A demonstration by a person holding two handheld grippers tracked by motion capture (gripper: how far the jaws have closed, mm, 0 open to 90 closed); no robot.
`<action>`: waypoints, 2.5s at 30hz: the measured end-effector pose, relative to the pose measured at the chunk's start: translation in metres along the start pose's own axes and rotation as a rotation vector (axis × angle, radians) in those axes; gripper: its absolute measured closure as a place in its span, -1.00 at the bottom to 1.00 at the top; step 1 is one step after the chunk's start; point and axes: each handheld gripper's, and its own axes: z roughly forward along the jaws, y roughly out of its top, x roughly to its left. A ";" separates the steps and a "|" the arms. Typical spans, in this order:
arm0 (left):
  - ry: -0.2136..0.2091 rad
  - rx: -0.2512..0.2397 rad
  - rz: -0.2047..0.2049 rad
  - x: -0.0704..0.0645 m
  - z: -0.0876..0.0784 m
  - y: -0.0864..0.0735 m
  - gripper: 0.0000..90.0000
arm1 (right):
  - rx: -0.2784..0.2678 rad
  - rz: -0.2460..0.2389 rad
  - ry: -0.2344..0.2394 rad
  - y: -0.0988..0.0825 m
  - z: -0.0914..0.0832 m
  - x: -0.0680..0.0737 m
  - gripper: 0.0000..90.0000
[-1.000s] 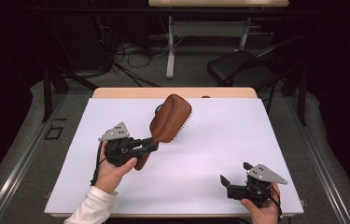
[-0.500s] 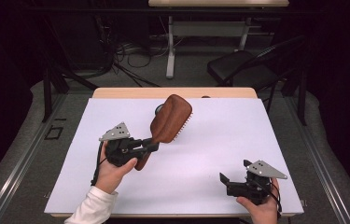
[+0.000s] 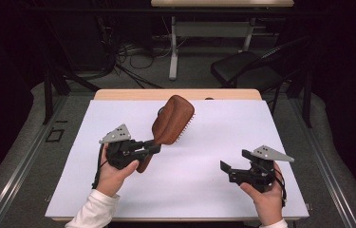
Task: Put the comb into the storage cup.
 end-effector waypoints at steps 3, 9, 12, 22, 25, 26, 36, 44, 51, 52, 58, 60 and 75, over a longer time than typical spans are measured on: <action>0.000 -0.001 0.002 0.000 0.000 0.000 0.63 | -0.002 -0.006 0.010 0.013 0.005 0.004 -0.84; 0.004 -0.006 -0.001 0.001 0.000 -0.001 0.63 | -0.013 -0.025 0.028 0.035 0.015 0.014 -0.84; 0.003 -0.005 0.001 0.001 0.000 -0.001 0.62 | -0.025 -0.025 0.044 0.044 0.019 0.017 -0.84; 0.004 -0.016 -0.002 0.001 0.000 -0.001 0.62 | -0.044 -0.004 0.105 0.070 0.031 0.026 -0.82; 0.005 -0.015 -0.002 0.002 0.000 -0.002 0.63 | -0.037 -0.001 0.112 0.075 0.033 0.026 -0.82; 0.008 -0.016 -0.001 0.001 0.000 -0.002 0.63 | -0.041 0.000 0.114 0.076 0.033 0.026 -0.82; 0.014 -0.016 0.002 0.002 0.002 -0.006 0.62 | -0.055 0.022 0.132 0.072 0.032 0.020 -0.80; 0.009 -0.021 0.005 0.002 0.002 -0.007 0.62 | -0.060 0.043 0.140 0.068 0.032 0.020 -0.75; 0.011 -0.026 0.003 0.002 0.000 -0.006 0.62 | -0.058 0.044 0.146 0.068 0.031 0.021 -0.75; 0.011 -0.027 0.003 0.002 0.000 -0.007 0.63 | -0.058 0.043 0.147 0.068 0.031 0.021 -0.75; 0.012 -0.029 0.006 0.002 0.001 -0.007 0.62 | -0.057 0.052 0.150 0.068 0.030 0.021 -0.75; 0.010 -0.030 0.007 0.002 0.001 -0.007 0.62 | -0.060 0.059 0.156 0.068 0.030 0.021 -0.75; -0.008 -0.013 0.030 -0.006 0.013 -0.012 0.62 | -0.050 0.140 0.241 0.065 0.037 0.021 -0.72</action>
